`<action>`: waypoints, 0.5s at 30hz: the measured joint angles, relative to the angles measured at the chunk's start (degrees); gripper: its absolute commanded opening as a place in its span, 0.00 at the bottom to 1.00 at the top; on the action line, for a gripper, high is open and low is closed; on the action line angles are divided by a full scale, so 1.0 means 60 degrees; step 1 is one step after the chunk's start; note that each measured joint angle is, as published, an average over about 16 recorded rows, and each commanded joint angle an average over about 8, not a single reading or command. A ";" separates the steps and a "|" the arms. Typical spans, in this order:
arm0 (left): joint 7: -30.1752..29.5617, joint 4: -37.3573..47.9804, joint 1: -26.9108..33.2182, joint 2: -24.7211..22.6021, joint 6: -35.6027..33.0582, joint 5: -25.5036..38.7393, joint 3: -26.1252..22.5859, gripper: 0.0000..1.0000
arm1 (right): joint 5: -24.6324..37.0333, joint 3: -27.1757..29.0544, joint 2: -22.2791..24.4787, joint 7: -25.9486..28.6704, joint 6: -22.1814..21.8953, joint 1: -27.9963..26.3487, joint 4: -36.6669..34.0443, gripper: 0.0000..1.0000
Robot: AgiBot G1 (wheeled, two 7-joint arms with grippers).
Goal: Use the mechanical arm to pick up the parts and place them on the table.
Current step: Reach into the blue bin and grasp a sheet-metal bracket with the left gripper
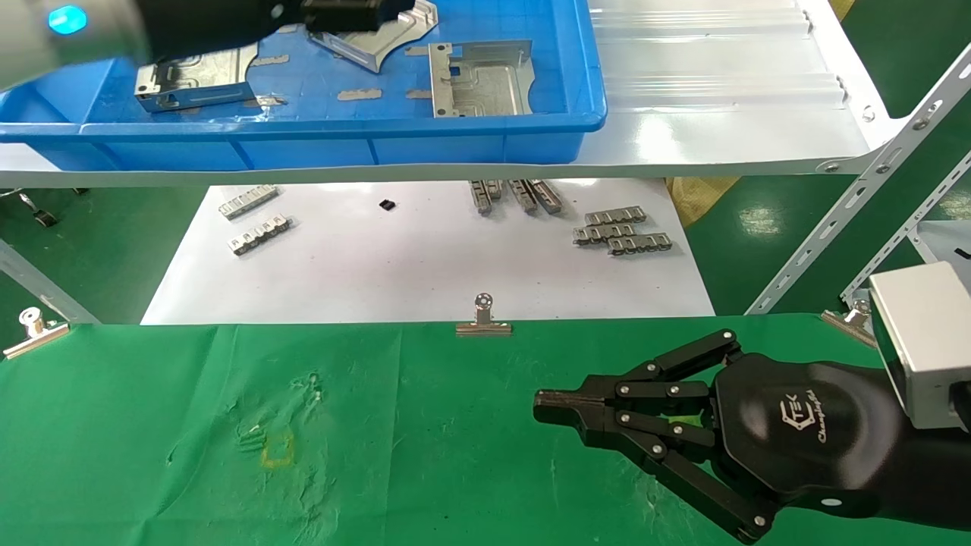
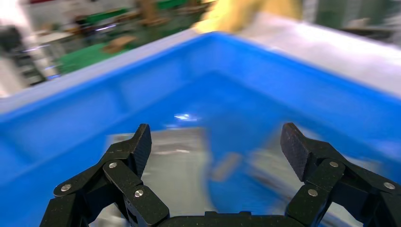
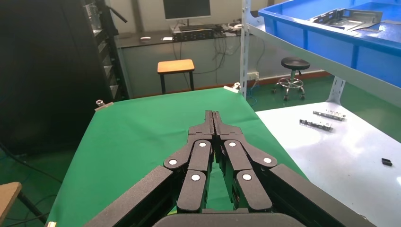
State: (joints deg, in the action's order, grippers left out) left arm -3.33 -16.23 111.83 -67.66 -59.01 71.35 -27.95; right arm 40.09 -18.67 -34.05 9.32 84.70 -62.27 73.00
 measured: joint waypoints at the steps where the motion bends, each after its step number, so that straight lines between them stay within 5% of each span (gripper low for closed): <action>1: 0.0070 0.0294 0.0130 -0.0186 0.0343 0.0097 -0.0036 1.00 | 0.0000 0.0000 0.0000 0.0000 0.0000 0.0000 0.0000 0.00; 4: 0.0265 0.1015 0.0446 -0.0685 0.1318 0.0348 -0.0136 1.00 | -0.0001 -0.0001 0.0000 -0.0001 0.0000 0.0000 0.0000 0.02; 7: 0.0428 0.1505 0.0657 -0.1072 0.2107 0.0534 -0.0224 1.00 | -0.0001 -0.0002 0.0001 -0.0001 -0.0001 0.0000 0.0000 0.37; 12: 0.0551 0.2001 0.0830 -0.1456 0.2943 0.0740 -0.0352 0.43 | -0.0002 -0.0003 0.0001 -0.0002 -0.0001 -0.0001 0.0000 0.97; 15: 0.0519 0.2168 0.0864 -0.1563 0.3249 0.0844 -0.0433 0.05 | -0.0003 -0.0004 0.0001 -0.0002 -0.0002 -0.0001 0.0000 1.00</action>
State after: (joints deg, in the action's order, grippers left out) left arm -0.21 -3.22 117.02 -77.03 -39.52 76.41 -30.55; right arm 40.07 -18.69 -34.04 9.31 84.69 -62.27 73.00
